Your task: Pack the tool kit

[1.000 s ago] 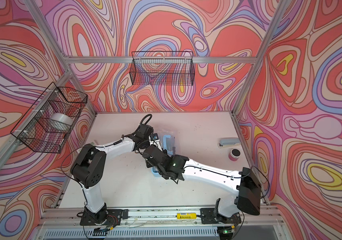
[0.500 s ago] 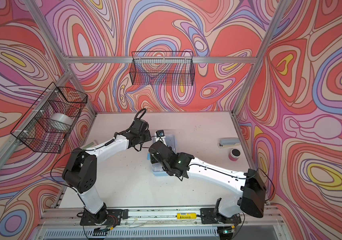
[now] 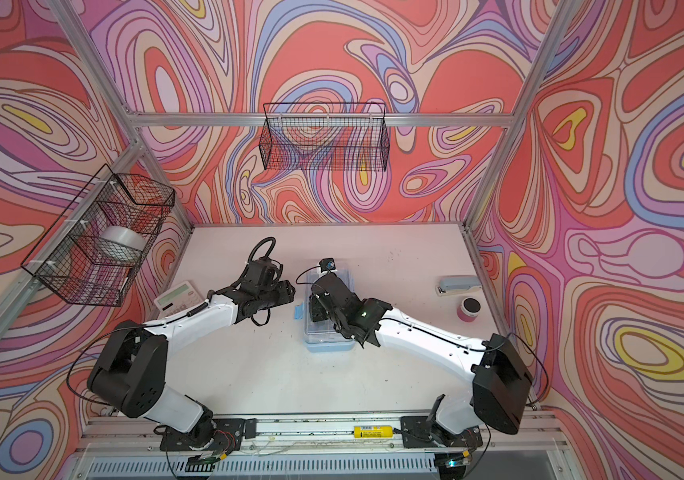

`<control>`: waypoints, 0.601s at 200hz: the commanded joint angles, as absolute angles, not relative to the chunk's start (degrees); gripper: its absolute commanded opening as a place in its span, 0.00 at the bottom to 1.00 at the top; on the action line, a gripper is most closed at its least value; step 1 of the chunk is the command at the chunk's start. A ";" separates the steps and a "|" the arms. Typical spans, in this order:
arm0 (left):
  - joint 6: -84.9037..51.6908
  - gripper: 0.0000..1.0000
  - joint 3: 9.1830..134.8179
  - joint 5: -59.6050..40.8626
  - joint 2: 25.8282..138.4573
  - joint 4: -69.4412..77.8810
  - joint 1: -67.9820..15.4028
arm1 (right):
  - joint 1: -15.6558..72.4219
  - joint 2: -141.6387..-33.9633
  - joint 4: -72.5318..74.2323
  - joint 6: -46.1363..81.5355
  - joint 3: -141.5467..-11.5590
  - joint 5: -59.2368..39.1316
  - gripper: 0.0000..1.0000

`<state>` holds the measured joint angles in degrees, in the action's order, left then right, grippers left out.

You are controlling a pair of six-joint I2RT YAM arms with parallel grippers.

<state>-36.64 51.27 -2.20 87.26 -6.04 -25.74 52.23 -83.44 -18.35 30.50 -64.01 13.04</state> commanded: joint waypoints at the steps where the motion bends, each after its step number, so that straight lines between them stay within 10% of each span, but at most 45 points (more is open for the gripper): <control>1: -35.49 0.64 47.28 -7.18 82.40 0.15 -24.86 | 51.95 -83.90 -15.98 28.48 -63.19 8.45 0.37; 120: -43.78 0.50 26.71 -25.19 81.13 27.18 -18.19 | 50.62 -84.29 -16.53 27.62 -63.54 7.19 0.32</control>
